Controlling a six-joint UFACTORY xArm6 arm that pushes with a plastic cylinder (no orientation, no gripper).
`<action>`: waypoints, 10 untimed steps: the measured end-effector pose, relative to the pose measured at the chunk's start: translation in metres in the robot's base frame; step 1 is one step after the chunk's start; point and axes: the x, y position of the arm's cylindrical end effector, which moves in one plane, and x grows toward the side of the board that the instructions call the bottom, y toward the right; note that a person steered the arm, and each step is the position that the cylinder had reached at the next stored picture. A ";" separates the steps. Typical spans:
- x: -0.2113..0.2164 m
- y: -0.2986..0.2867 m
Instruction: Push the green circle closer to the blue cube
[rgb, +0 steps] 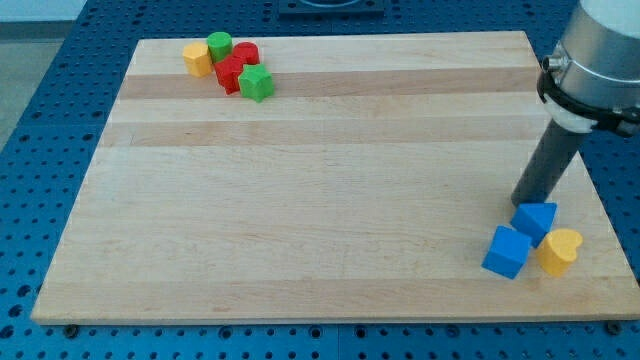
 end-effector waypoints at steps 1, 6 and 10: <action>-0.002 -0.006; -0.086 -0.255; -0.166 -0.449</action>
